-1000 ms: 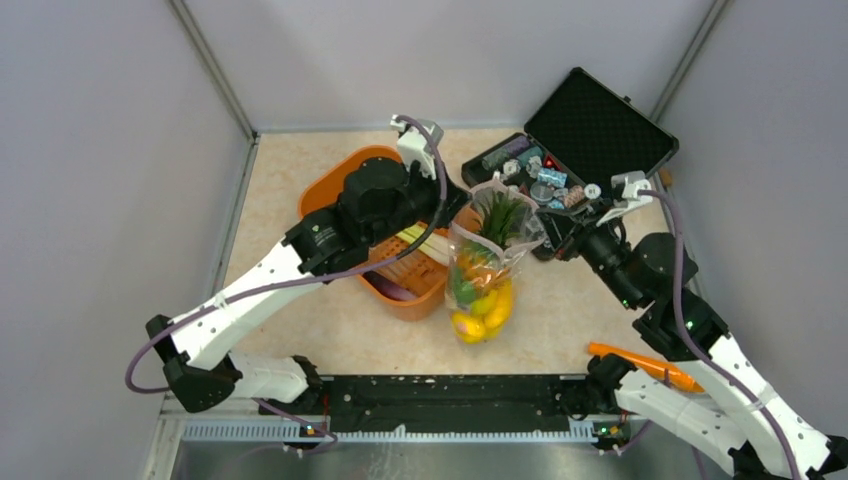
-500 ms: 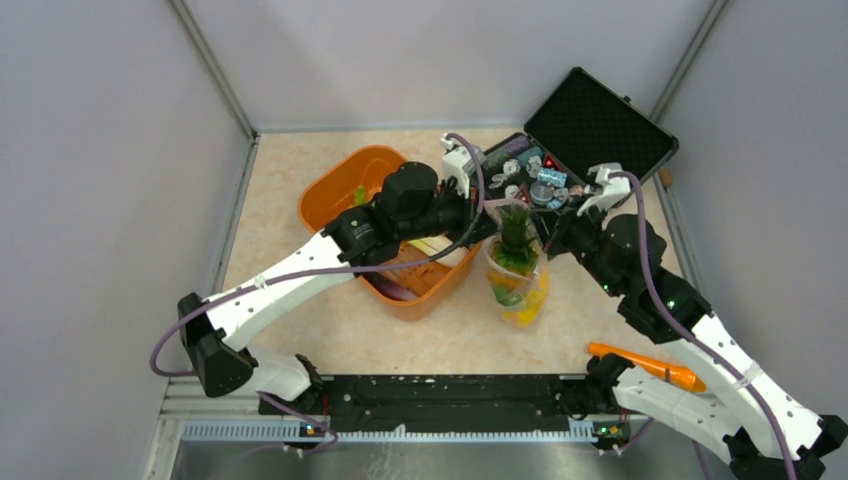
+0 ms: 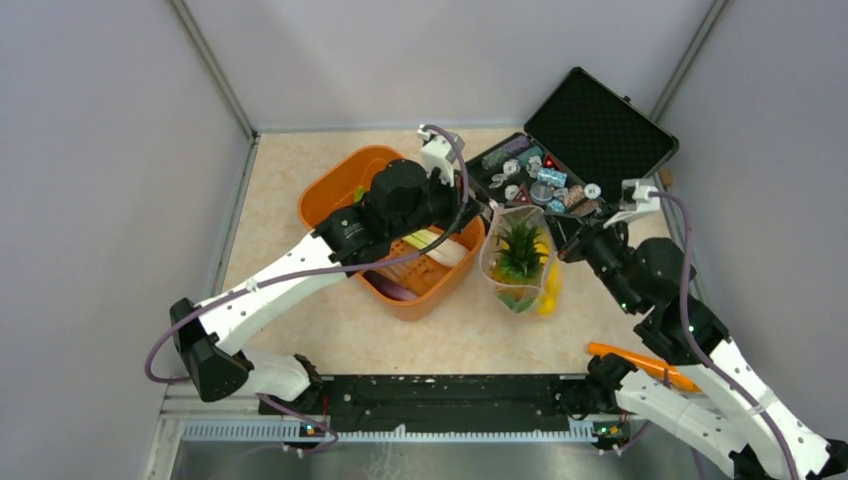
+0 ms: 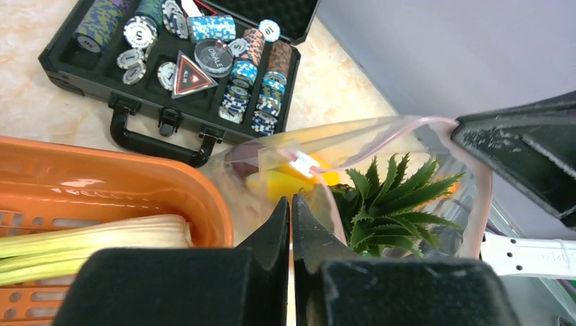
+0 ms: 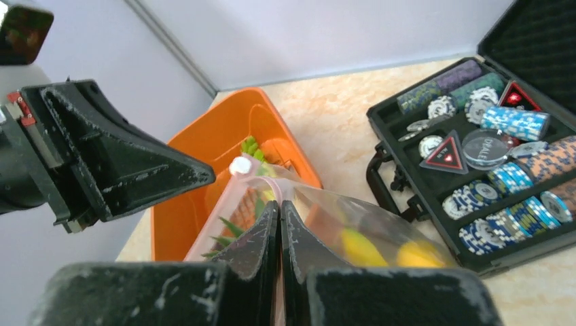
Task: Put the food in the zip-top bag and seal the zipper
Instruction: Adjust the zipper food storage bag at the center of the board.
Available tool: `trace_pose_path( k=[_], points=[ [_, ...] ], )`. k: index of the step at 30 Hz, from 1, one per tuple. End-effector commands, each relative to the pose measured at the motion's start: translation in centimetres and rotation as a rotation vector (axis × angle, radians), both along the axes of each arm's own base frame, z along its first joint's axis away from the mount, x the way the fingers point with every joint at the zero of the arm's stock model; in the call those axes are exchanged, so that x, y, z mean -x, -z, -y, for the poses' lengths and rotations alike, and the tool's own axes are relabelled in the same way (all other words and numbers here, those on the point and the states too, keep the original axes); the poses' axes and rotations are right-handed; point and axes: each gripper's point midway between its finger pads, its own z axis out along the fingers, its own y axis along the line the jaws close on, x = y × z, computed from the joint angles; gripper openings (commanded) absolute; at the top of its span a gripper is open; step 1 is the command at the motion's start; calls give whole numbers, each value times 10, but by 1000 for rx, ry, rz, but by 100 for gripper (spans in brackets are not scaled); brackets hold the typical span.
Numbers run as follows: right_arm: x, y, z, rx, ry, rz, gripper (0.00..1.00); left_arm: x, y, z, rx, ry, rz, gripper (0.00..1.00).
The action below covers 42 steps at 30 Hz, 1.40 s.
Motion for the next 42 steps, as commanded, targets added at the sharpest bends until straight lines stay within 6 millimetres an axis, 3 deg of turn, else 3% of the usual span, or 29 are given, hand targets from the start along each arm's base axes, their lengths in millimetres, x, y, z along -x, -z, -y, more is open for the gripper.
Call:
trace_pose_path(
  k=[1,3,4,6,9,11,15,18,23,29,33,35,38,40,42],
  points=[
    [0,-26,-36,12,-154,7,0,9,-40,6,107,66,61,0],
    [-7,-19,-42,0,-145,-50,0,11,-36,8,89,70,51,0],
    [-11,-16,-41,-3,-120,-66,0,9,-34,4,76,44,46,12],
    [-17,-11,-36,3,-77,-74,0,13,-38,-7,88,18,50,53],
    [-19,-12,-31,18,-53,-56,0,30,-43,-21,132,42,66,75],
    [-19,-14,-31,14,-57,-44,0,36,-29,-31,91,42,48,78],
    [-17,-15,-35,3,-83,-32,0,44,20,-46,-64,26,-61,83],
    [-16,-15,-38,-3,-97,-29,0,51,42,-47,-52,24,-122,88],
    [-13,-14,-43,-10,-124,-30,0,36,65,-53,-71,-89,-161,86],
    [-13,-14,-45,-20,-137,-26,0,33,75,-33,-76,-67,-202,73],
    [-12,-10,-48,-13,-150,-31,0,28,88,-20,-91,-66,-249,53],
    [-13,-8,-46,-2,-144,-31,0,32,96,-17,-122,-45,-280,38],
    [-14,-5,-42,7,-122,-36,0,34,98,-20,-163,-51,-302,1],
    [-14,-3,-42,14,-120,-35,0,26,83,-25,-152,-80,-244,0],
    [-11,-5,-42,31,-140,-13,0,17,54,-27,-126,-95,-158,0]
  ],
)
